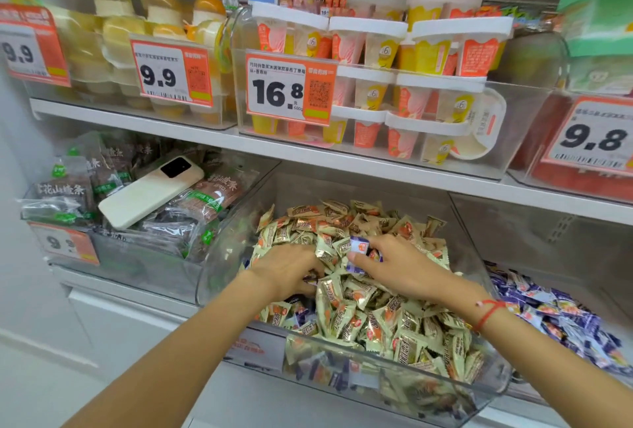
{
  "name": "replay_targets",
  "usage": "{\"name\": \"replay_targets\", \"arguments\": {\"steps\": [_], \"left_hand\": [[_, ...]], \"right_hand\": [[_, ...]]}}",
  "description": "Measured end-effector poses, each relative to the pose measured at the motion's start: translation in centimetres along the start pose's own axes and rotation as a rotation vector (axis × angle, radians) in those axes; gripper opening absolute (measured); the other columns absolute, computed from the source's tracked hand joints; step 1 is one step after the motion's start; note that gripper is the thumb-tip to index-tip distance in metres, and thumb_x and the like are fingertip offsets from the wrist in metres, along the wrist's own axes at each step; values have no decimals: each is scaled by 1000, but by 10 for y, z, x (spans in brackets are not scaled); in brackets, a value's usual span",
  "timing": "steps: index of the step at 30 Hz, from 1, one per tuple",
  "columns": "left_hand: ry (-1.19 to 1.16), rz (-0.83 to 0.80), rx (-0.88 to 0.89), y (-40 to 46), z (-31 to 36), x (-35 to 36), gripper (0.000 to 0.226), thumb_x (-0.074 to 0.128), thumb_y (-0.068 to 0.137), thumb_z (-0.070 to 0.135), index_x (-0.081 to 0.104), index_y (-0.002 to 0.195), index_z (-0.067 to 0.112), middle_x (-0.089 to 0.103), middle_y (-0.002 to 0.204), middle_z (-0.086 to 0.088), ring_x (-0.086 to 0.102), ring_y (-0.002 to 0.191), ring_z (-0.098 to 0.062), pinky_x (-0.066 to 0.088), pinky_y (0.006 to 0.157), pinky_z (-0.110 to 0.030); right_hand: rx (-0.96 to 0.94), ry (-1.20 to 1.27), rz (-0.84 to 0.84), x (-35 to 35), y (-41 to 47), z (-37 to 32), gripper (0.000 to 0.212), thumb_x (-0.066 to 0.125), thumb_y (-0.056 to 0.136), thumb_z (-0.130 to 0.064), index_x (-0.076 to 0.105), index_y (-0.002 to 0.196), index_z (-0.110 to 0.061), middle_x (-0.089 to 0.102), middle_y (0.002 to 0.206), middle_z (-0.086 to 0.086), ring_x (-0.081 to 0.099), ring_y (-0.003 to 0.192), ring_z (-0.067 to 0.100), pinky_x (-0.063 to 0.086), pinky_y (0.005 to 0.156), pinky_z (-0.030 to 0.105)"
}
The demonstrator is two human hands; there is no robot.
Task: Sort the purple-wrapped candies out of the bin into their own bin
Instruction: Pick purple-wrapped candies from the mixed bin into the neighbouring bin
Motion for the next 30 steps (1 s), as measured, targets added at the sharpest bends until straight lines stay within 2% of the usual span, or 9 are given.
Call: {"name": "replay_targets", "arguments": {"steps": [4,8,10,15,18,22,24,27,30], "left_hand": [[-32,62,-12,-19,-8,-13,33,52,93,48,64,107,20,57,102,5,54,90,-14,38,69,-28],[-179,272,-123,-41,-6,-41,36,41,95,54,61,89,24,58,76,7,53,65,-8,35,54,-29],[-310,376,-111,-45,12,-60,32,39,96,52,56,89,26,55,65,3,48,55,-9,30,51,-28],[-528,495,9,-23,88,-78,26,39,95,53,51,93,30,57,57,1,47,45,-9,28,46,-29],[-534,529,93,5,143,-81,26,35,96,53,48,99,30,59,63,3,59,59,-17,43,55,-36],[-389,566,291,58,221,-86,28,36,99,46,47,109,21,51,76,6,59,74,-27,36,54,-35],[-322,481,364,85,249,-81,27,39,100,40,48,111,17,53,93,0,57,88,-27,36,61,-34],[-168,236,345,117,264,-59,38,46,97,40,46,124,14,48,122,-8,44,116,-27,37,86,-38],[-98,16,334,124,257,-46,66,50,94,46,27,146,13,27,147,-12,23,135,-28,26,107,-42]], "right_hand": [[28,75,9,-7,-9,4,36,46,99,-39,54,79,-10,40,56,-4,33,38,5,27,45,22],[2,136,64,-20,-34,-2,24,47,99,-35,58,88,-17,49,59,-8,44,42,1,33,47,13],[6,206,144,-28,-50,-4,30,48,98,-35,63,104,-9,57,60,-10,48,47,3,37,48,12],[39,376,455,-50,-101,33,20,54,95,-31,61,114,-28,61,75,-23,55,60,-3,41,61,17],[153,303,608,-73,-139,76,5,56,95,-20,59,95,-23,59,64,-24,51,53,1,40,57,18],[352,77,629,-103,-164,136,11,55,94,-21,54,86,-29,64,77,-10,61,65,16,46,65,37],[405,12,599,-112,-164,158,7,56,94,-24,53,97,-29,64,92,-6,63,85,22,44,73,38],[526,-42,388,-111,-155,180,43,59,93,-26,42,131,-13,44,115,2,43,116,24,33,85,28],[678,-136,74,-93,-153,202,60,47,97,-41,20,149,-24,26,143,10,19,137,32,25,110,41]]}}
Point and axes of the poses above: each hand's wrist, its own y-axis towards the middle knuckle, its own x-axis out of the palm, z = x × y, the point moved 3 cm from there along y, towards the middle knuckle
